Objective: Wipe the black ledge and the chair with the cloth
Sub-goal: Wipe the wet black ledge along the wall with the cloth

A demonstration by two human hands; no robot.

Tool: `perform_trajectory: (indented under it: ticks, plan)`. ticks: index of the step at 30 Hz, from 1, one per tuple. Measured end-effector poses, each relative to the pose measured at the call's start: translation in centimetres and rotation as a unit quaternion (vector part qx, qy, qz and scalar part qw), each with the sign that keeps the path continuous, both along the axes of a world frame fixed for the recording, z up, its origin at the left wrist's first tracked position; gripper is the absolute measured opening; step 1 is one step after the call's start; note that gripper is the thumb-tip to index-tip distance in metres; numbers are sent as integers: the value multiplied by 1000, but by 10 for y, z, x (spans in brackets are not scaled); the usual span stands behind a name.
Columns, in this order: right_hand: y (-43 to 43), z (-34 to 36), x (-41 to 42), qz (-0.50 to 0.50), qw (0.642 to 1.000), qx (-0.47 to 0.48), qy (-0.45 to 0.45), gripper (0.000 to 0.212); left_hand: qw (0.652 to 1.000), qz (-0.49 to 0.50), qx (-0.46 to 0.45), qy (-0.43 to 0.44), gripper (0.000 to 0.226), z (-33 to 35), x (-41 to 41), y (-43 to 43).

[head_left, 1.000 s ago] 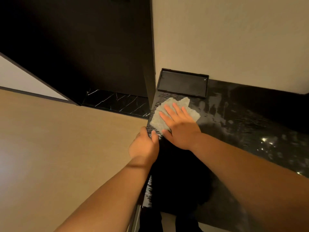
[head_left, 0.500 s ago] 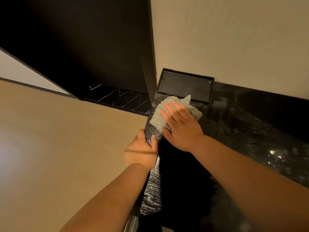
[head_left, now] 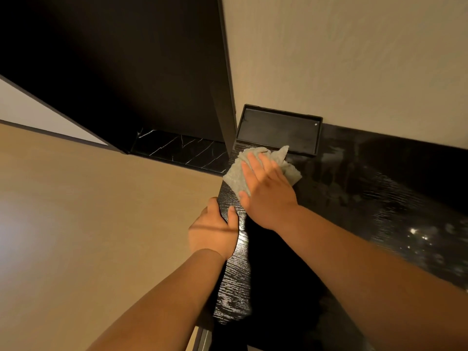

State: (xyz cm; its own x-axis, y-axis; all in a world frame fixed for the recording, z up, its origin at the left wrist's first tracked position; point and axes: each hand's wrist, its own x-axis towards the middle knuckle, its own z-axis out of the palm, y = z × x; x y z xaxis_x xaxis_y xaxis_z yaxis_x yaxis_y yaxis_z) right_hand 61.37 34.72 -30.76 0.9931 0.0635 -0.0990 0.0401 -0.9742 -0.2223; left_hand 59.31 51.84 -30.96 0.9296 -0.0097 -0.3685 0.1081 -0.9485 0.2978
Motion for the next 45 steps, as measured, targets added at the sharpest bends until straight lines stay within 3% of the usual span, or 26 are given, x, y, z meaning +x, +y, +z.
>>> perform_trajectory:
  ticks: [4, 6, 11, 14, 18, 22, 26, 30, 34, 40, 45]
  plan:
    - [12, -2, 26, 29, 999, 27, -28, 74, 1000, -2, 3, -5, 43, -1, -1, 0]
    - [19, -1, 39, 28, 1000, 12, 1, 74, 1000, -5, 4, -10, 41, -1, 0, -1]
    - [7, 3, 13, 1, 999, 35, -24, 74, 1000, -3, 1, -17, 43, -1, -1, 0]
    - [-8, 3, -21, -24, 1000, -13, -8, 77, 1000, -1, -12, -12, 43, -3, 0, 0]
    - [2, 8, -8, -52, 999, -4, 0, 80, 1000, 0, -8, -17, 44, -2, -1, 1]
    - [10, 3, 15, -30, 999, 11, -3, 75, 1000, -1, -7, -19, 42, -1, -1, 0]
    - [-15, 1, -13, -9, 999, -34, 0, 76, 1000, -1, -11, -7, 43, 1, -1, 0]
    - [-53, 1, -50, -71, 996, -51, -12, 77, 1000, -2, -16, -12, 42, 2, -1, -1]
    - [-29, 5, -36, -175, 983, -46, 13, 77, 1000, -1, -18, -21, 45, 1, -2, 0]
    - [-21, 5, -21, -75, 996, -43, 29, 77, 998, 5, -34, -43, 49, 2, -5, -1]
    - [-68, 9, -57, -136, 989, -66, 3, 74, 997, 2, -49, -57, 47, 0, -6, 0]
